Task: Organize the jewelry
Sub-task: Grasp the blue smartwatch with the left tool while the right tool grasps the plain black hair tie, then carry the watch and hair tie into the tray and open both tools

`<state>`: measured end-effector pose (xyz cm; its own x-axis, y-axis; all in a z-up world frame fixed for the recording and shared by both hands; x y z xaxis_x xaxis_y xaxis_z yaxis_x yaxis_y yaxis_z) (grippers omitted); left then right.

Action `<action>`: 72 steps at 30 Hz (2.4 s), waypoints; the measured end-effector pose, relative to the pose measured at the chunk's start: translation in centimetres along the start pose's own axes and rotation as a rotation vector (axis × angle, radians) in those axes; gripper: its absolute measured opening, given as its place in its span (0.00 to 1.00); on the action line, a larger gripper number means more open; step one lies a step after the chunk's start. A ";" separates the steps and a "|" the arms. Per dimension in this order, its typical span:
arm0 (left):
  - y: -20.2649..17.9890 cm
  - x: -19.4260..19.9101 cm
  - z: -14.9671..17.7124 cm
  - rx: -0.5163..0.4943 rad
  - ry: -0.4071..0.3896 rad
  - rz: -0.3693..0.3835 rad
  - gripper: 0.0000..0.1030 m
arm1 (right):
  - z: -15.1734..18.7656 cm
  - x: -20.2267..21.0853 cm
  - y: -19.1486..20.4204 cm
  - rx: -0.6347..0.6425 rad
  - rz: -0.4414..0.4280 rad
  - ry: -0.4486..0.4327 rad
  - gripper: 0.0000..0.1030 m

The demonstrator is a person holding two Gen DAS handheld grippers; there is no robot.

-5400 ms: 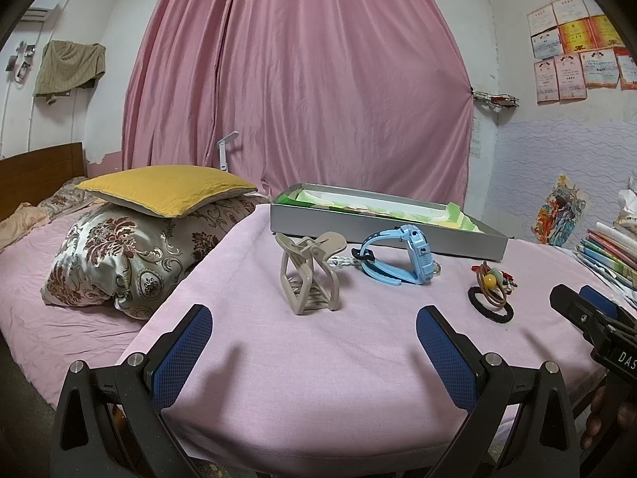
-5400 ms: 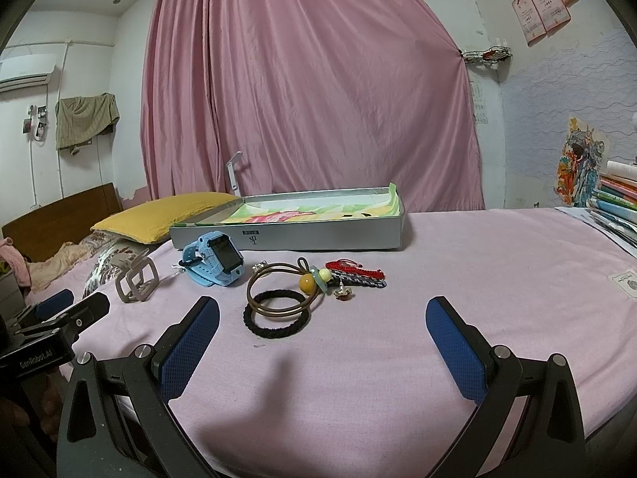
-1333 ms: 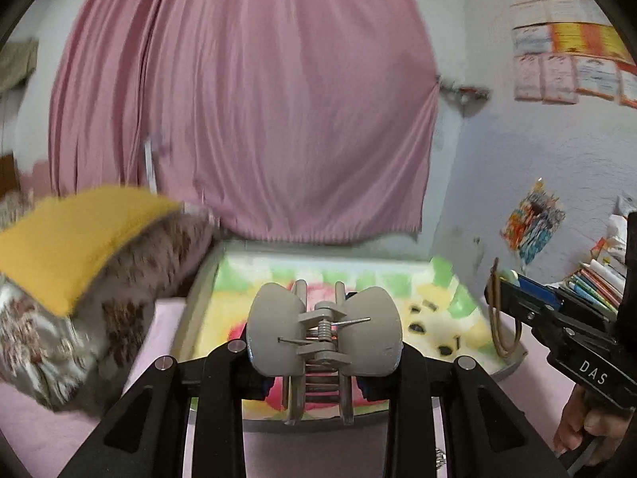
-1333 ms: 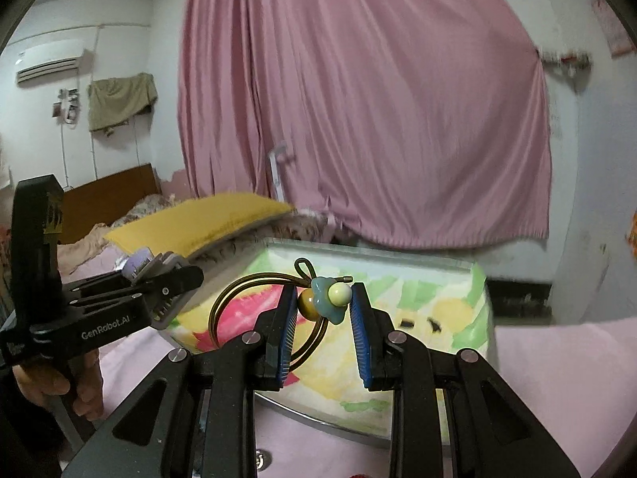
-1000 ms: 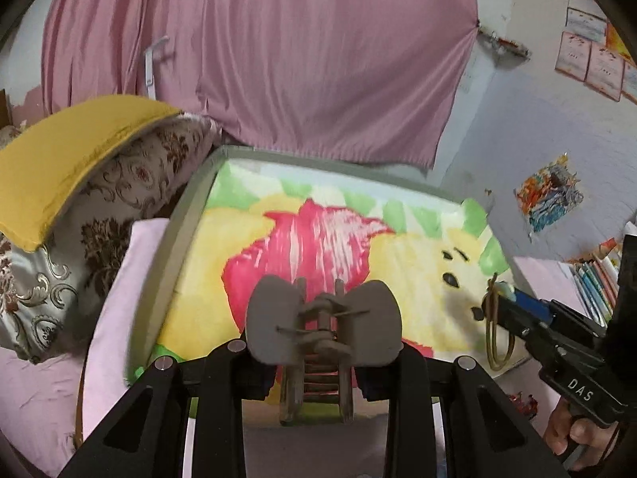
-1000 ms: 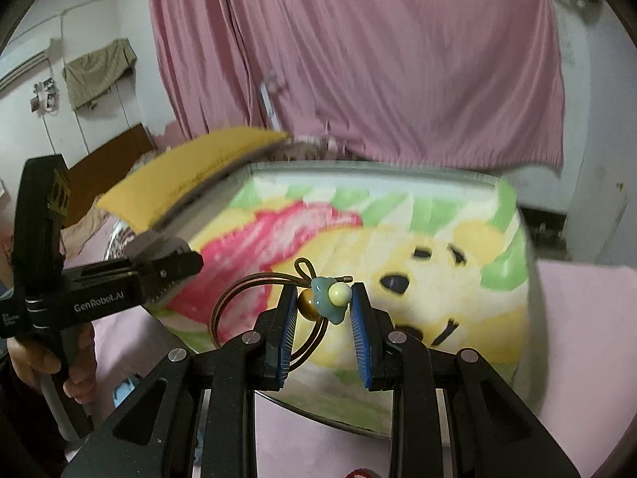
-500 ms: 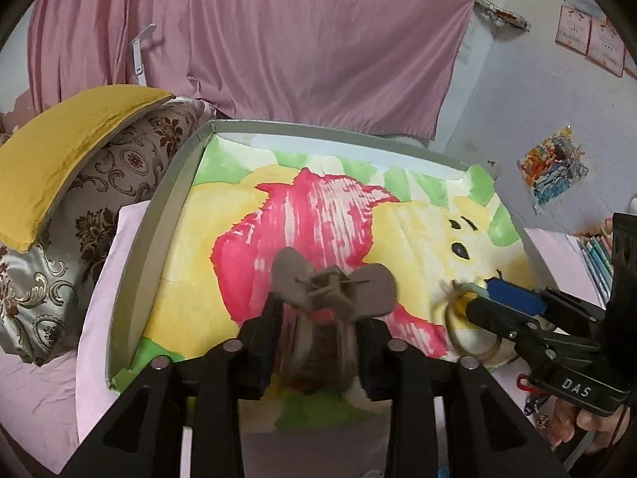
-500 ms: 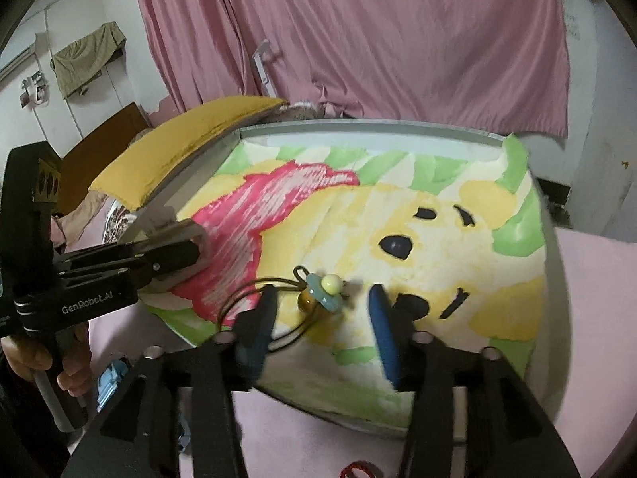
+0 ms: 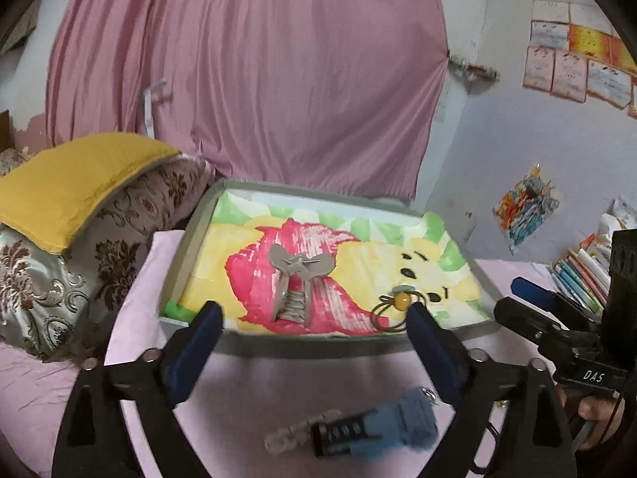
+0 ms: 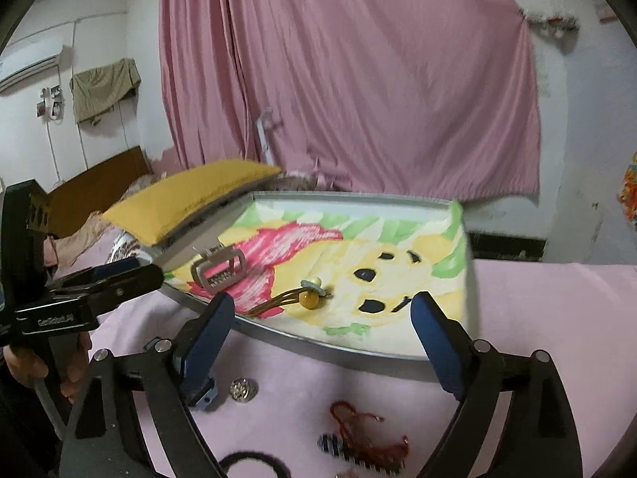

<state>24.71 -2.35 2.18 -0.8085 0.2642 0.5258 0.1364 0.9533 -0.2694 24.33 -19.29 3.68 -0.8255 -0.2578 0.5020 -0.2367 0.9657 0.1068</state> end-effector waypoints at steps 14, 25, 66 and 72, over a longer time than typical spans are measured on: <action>-2.2 6.3 3.7 -0.090 -0.142 -0.039 0.99 | 2.0 6.9 1.3 0.160 0.026 -0.085 0.91; -3.1 4.6 7.0 -0.111 0.051 0.042 0.99 | 5.0 6.6 0.9 0.167 -0.043 0.079 0.91; -6.0 1.7 6.3 -0.088 0.123 0.174 0.16 | 5.8 4.5 4.3 0.361 -0.154 0.218 0.04; -6.0 3.7 3.3 -0.091 -0.056 0.147 0.16 | 1.6 6.6 4.0 0.343 -0.084 0.019 0.04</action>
<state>19.03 -7.56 3.06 -0.8062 0.3957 0.4399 0.3045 0.9149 -0.2649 17.09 -17.14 6.03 -0.7872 -0.3320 0.5196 -0.4641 0.8739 -0.1448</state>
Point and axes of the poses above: each gripper's, at about its wrist camera, not at the fingertips, and x roughly against the way its jaws point, y to its left, z to its underside, the point moved 7 cm from there along -x, roughly the way its jaws point, and after that the axes turned 3 degrees about x, right-handed, at the moved point
